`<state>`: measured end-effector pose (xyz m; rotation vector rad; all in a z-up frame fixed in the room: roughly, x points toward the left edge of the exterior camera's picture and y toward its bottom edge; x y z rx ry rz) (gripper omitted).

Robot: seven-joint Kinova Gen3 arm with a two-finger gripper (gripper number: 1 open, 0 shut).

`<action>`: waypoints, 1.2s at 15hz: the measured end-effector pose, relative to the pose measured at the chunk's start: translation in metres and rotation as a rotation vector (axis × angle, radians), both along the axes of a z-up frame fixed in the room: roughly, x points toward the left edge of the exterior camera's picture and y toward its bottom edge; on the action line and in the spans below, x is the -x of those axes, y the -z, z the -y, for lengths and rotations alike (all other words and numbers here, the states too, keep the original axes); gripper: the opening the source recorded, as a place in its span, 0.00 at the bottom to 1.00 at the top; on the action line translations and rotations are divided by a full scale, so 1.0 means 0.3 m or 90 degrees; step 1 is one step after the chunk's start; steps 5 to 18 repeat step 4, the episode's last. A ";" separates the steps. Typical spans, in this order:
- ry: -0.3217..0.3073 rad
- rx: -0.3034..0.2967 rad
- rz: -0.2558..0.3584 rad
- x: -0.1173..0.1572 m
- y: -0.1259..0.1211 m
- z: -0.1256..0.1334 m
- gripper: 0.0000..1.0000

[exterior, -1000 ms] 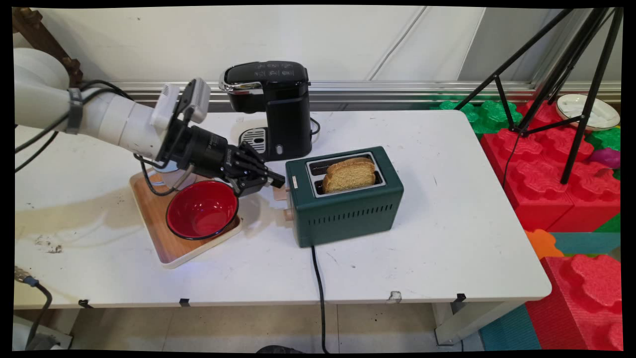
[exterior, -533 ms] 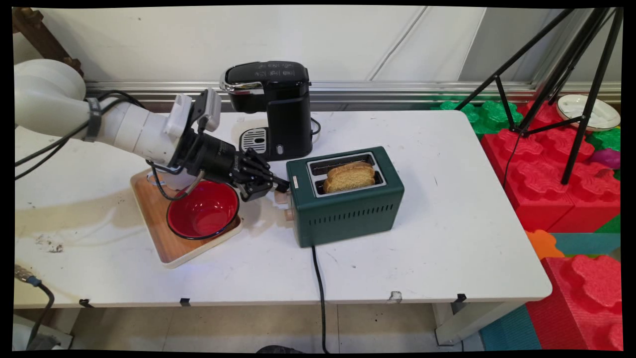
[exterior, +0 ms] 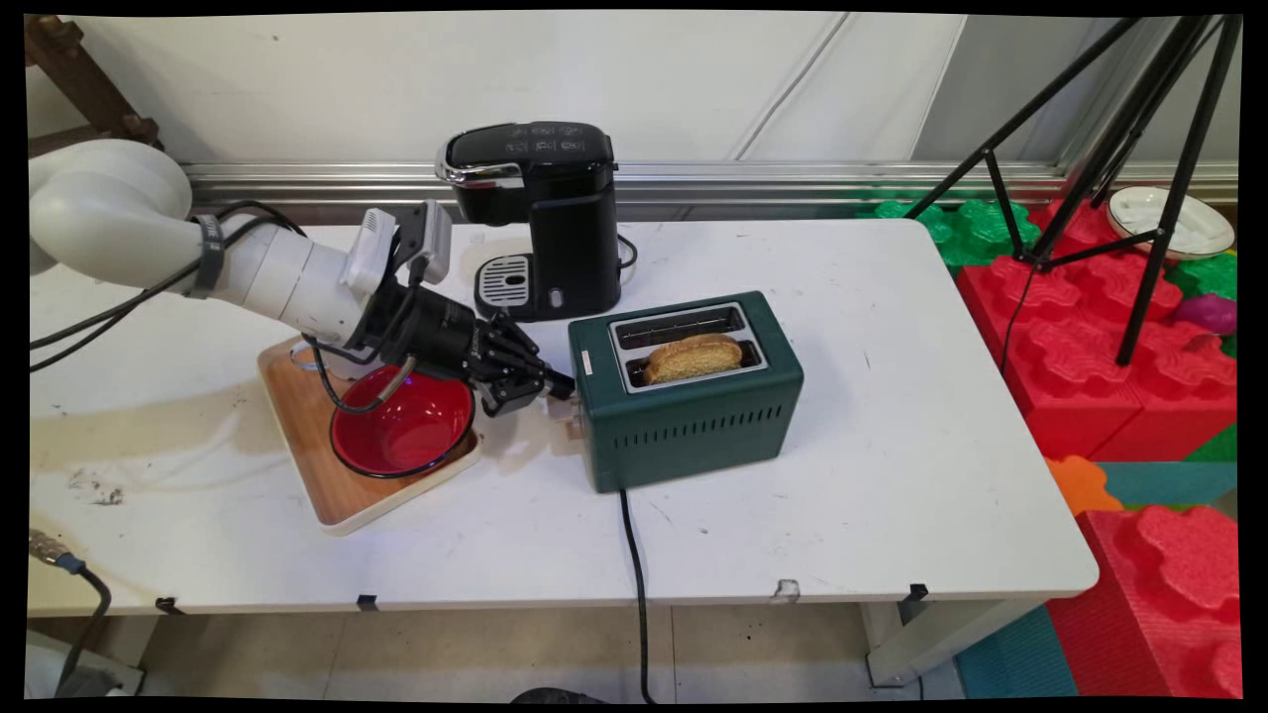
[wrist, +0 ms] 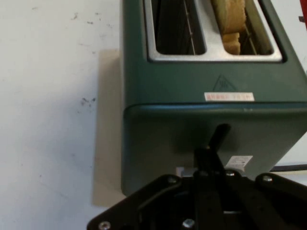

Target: Press the toaster switch

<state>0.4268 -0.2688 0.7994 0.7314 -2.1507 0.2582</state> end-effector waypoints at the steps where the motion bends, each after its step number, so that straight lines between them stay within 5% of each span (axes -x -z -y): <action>1: 0.001 -0.002 0.002 -0.001 0.007 0.002 0.00; 18: 0.000 -0.006 0.006 -0.009 0.021 -0.003 0.00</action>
